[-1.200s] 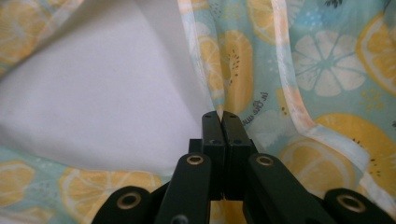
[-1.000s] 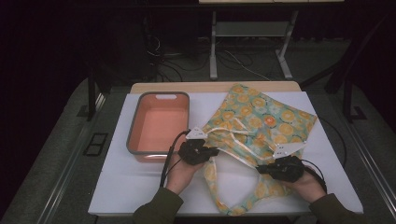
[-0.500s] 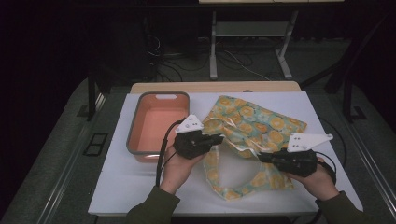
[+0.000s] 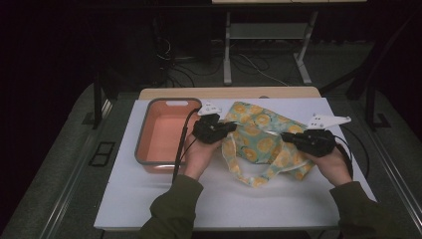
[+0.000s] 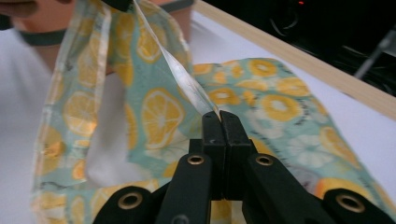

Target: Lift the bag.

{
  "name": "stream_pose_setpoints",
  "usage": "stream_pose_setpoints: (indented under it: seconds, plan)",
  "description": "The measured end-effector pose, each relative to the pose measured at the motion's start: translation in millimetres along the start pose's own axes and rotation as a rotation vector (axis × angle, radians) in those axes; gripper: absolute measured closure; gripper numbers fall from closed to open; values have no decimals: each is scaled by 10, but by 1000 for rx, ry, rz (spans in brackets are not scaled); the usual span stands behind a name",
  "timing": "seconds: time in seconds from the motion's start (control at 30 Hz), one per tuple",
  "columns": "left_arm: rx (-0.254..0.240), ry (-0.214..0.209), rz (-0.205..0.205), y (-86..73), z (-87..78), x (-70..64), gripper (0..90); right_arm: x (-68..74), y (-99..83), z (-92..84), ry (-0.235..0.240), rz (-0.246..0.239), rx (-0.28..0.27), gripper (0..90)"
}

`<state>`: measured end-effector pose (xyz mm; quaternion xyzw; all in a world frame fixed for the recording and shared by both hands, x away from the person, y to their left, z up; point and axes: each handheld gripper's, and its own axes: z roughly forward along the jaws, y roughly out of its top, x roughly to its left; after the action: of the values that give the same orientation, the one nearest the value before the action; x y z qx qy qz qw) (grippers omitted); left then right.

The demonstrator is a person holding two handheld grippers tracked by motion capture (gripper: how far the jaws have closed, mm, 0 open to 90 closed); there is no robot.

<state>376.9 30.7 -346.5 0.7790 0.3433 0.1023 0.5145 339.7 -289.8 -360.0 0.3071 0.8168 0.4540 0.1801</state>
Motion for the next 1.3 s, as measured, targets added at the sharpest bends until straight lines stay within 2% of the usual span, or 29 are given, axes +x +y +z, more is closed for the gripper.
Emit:
stream_pose_setpoints:
  seconds: [0.13, 0.2, 0.3, 0.37, 0.47, 0.6, 0.7, 0.77, 0.83, 0.87, 0.93, 1.03, 1.1, 1.2, 1.3]
  plan:
    - [11, 42, -36, 61, 208, 55, 892, -182, 18, 138, -49, 31, 18, 898]
    - [38, 78, -30, 63, 330, 72, 892, -281, -9, 204, -60, 58, 25, 899]
    - [75, 101, -59, 19, 523, 105, 891, -408, -80, 303, -80, 98, 44, 898]
    - [102, 123, -61, -13, 640, 113, 891, -473, -138, 372, -94, 124, 61, 898]
    - [139, 150, -65, -56, 778, 164, 890, -549, -226, 469, -99, 155, 85, 898]
    - [169, 163, -85, -116, 920, 248, 890, -604, -322, 577, -92, 184, 111, 897]
    - [180, 166, -93, -147, 979, 280, 888, -628, -353, 615, -92, 198, 111, 897]
    - [183, 169, -79, -158, 979, 287, 862, -636, -361, 609, -84, 203, 108, 892]
    - [186, 167, -57, -152, 965, 276, 759, -641, -356, 577, -66, 225, 94, 854]
    - [191, 173, -43, -140, 944, 261, 700, -645, -348, 555, -49, 238, 81, 798]
    - [177, 157, -29, -108, 887, 228, 578, -648, -326, 505, -5, 274, 56, 656]
    - [157, 132, 0, -46, 784, 166, 414, -619, -270, 401, 17, 280, 25, 498]
    - [136, 131, 19, -2, 697, 129, 340, -596, -225, 334, 33, 283, 10, 404]
    - [119, 111, 29, 50, 563, 92, 252, -540, -149, 243, 22, 262, -1, 349]
    - [99, 85, 52, 66, 409, 48, 225, -478, -90, 156, 24, 245, -18, 326]
